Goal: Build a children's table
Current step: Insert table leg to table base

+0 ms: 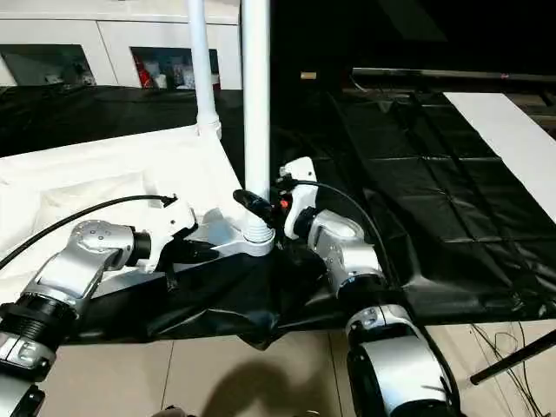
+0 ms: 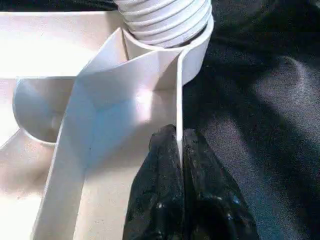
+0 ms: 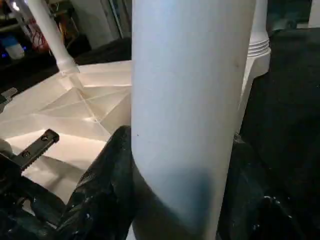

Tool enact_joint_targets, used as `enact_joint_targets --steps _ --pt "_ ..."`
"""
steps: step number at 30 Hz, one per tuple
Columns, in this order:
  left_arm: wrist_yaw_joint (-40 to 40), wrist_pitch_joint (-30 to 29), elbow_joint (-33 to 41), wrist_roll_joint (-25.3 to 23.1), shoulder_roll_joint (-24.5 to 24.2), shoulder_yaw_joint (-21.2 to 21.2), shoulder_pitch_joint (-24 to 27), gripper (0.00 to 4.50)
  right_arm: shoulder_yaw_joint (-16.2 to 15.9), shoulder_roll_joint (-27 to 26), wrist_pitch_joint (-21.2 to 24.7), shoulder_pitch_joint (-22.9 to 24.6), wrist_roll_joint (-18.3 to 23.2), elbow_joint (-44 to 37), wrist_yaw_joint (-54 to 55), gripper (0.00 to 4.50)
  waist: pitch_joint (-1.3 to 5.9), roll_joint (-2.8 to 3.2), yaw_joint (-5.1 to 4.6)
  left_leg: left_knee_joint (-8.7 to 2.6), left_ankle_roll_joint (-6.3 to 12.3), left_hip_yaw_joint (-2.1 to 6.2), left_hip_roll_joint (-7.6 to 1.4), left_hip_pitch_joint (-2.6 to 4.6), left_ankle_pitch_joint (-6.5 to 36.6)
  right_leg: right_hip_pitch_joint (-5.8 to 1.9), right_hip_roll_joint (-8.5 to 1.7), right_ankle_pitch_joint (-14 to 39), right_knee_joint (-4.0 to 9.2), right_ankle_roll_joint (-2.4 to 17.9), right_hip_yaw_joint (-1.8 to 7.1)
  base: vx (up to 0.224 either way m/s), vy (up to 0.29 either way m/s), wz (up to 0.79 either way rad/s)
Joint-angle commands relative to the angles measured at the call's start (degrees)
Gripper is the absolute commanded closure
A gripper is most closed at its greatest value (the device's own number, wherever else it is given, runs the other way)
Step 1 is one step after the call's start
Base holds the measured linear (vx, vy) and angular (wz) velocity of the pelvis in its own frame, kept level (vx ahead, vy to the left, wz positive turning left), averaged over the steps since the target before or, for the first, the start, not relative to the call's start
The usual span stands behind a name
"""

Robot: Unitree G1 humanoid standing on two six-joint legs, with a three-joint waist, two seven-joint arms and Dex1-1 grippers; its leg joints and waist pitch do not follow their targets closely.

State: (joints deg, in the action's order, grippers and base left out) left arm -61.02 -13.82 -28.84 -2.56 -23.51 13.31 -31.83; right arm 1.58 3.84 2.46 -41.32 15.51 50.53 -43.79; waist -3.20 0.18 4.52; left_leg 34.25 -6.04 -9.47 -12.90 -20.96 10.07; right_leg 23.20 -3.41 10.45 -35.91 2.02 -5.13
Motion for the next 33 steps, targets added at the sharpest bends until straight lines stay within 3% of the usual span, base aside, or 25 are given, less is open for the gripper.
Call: enact_joint_targets --steps 1,3,6,7,8,11,20,21,22,27,29,30,32,33 --pt "-0.15 -0.20 1.58 2.21 -0.06 -1.56 -0.57 4.50 1.80 1.05 -0.33 2.80 -0.11 2.41 1.72 2.65 4.26 0.13 -0.02 -3.64 2.47 -0.40 -0.40 0.35 8.30 -3.40 -4.46 10.42 4.31 10.77 3.24 0.000 0.000 0.00" --pt "0.06 -0.52 1.58 2.61 0.07 -2.02 -0.75 4.50 2.64 0.88 -1.62 4.50 0.47 2.48 1.98 2.65 4.29 0.51 0.00 -3.69 2.33 -0.31 -0.43 0.37 8.59 -3.41 -4.41 10.24 4.26 10.84 3.18 0.000 0.000 0.00" --pt "0.36 -0.52 1.11 2.92 0.28 -2.37 -1.06 4.50 3.84 0.49 -3.58 6.25 1.28 2.59 2.02 2.65 4.35 0.37 -0.03 -3.70 2.33 -0.34 -0.38 0.41 8.92 -3.44 -4.30 9.54 4.25 11.30 3.17 0.000 0.000 0.00" --pt "0.49 -0.40 0.86 2.89 0.32 -2.40 -1.15 4.50 4.22 0.30 -4.19 6.93 1.59 2.19 2.24 2.65 4.33 1.04 -0.01 -3.69 2.23 -0.28 -0.39 0.48 9.30 -3.37 -4.31 9.55 4.33 11.39 3.15 0.000 0.000 0.00" --pt "0.57 -0.33 0.71 2.88 0.33 -2.43 -1.19 4.50 4.45 0.16 -4.58 7.36 1.79 1.91 2.39 2.65 4.33 0.98 -0.08 -3.68 2.23 -0.29 -0.38 0.45 9.41 -3.40 -4.26 9.32 4.35 11.43 3.15 0.000 0.000 0.00" --pt "0.89 -0.45 0.58 3.23 0.67 -2.71 -1.29 4.50 2.62 0.27 -6.93 10.06 0.08 0.39 1.69 2.65 4.44 1.35 -0.03 -3.73 2.09 -0.19 -0.38 0.51 9.90 -3.49 -4.15 7.91 4.22 11.89 3.09 0.000 0.000 0.00" --pt "1.58 -0.77 1.00 3.43 1.45 -2.58 -0.87 4.50 3.50 -0.25 -11.14 14.02 0.51 -3.34 2.98 2.65 4.32 1.15 -0.03 -3.88 2.08 -0.23 -0.34 0.63 11.55 -3.42 -4.12 10.78 4.70 11.18 3.13 0.000 0.000 0.00" --pt "1.74 -0.91 1.32 3.38 1.72 -2.51 -0.69 4.50 3.31 -0.13 -11.16 14.83 0.61 -4.26 2.68 2.65 4.35 0.69 0.00 -3.88 2.32 -0.27 -0.37 0.61 11.09 -3.46 -4.16 10.75 4.65 11.04 3.15 0.000 0.000 0.00" --pt "1.77 -0.96 1.43 3.38 1.78 -2.50 -0.64 4.50 3.21 -0.09 -11.16 15.02 0.62 -4.50 2.56 2.65 4.32 0.85 0.07 -3.88 2.41 -0.25 -0.40 0.67 11.00 -3.35 -4.16 10.82 4.66 11.03 3.16 0.000 0.000 0.00" --pt "0.96 -0.78 2.44 2.84 1.29 -1.79 -0.07 4.50 -0.55 1.09 -10.57 16.02 -2.02 -5.82 0.27 2.65 4.14 0.00 0.02 -3.95 2.94 -0.40 -0.42 0.50 10.40 -3.28 -4.22 12.71 4.83 10.12 3.18 0.000 0.000 0.00" --pt "0.81 -0.70 2.66 2.71 1.12 -1.64 0.07 4.50 -1.20 1.31 -10.26 15.98 -2.42 -6.02 -0.35 2.65 4.13 -0.02 0.03 -3.95 3.01 -0.41 -0.37 0.44 10.24 -3.32 -4.25 13.20 4.84 9.86 3.18 0.000 0.000 0.00" --pt "0.63 -0.46 2.94 2.48 0.76 -1.47 0.27 4.50 -2.55 1.71 -9.52 15.72 -3.19 -6.49 -1.84 2.65 4.09 -0.50 0.00 -3.94 3.19 -0.45 -0.38 0.41 10.15 -3.33 -4.31 13.86 4.90 9.52 3.21 0.000 0.000 0.00" --pt "0.32 -0.34 3.35 2.21 0.27 -1.28 0.52 4.50 -4.36 2.29 -8.30 15.41 -4.17 -7.17 -3.94 2.65 4.02 -0.33 0.00 -3.96 3.31 -0.42 -0.34 0.37 9.95 -3.28 -4.28 14.89 4.96 8.95 3.17 0.000 0.000 0.00" --pt "0.08 -0.36 4.01 2.01 -0.16 -1.12 0.96 4.50 -5.87 2.84 -7.57 15.10 -4.88 -7.64 -6.10 2.65 3.93 -1.34 -0.10 -3.98 3.51 -0.48 -0.26 0.19 9.65 -3.32 -4.29 16.14 4.96 8.26 3.14 0.000 0.000 0.00"
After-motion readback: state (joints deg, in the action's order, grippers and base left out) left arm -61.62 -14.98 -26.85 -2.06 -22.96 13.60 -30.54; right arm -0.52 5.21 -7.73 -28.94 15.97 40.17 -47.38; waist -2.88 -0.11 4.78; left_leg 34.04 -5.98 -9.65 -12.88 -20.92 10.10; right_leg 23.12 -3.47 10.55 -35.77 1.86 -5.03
